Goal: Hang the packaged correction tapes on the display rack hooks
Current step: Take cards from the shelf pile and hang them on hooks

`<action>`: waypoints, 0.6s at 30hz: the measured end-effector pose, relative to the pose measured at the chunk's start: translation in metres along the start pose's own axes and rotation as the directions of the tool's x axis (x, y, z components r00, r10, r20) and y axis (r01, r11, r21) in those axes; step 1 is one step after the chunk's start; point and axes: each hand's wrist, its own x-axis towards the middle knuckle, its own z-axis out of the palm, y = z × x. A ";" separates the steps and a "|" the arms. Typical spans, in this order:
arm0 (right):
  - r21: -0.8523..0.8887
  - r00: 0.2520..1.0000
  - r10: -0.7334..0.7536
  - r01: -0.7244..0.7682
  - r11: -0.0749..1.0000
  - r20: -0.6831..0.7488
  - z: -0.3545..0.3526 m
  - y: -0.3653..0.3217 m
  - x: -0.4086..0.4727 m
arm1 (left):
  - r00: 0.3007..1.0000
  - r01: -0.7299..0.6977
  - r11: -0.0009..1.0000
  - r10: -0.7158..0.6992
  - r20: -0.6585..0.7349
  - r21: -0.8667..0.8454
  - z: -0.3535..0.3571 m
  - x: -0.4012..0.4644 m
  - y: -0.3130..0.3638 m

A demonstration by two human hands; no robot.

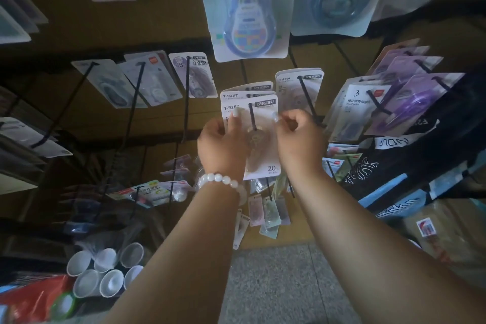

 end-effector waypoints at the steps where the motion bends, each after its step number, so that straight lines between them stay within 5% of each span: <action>1: -0.008 1.000 0.001 -0.001 1.000 -0.010 0.003 -0.001 0.003 | 1.000 0.009 1.000 -0.009 -0.014 0.002 0.003 0.003 0.000; 18: 0.096 0.999 0.012 -0.007 0.995 -0.052 0.019 0.014 0.001 | 0.997 0.016 1.000 -0.017 -0.079 -0.021 0.015 0.015 -0.024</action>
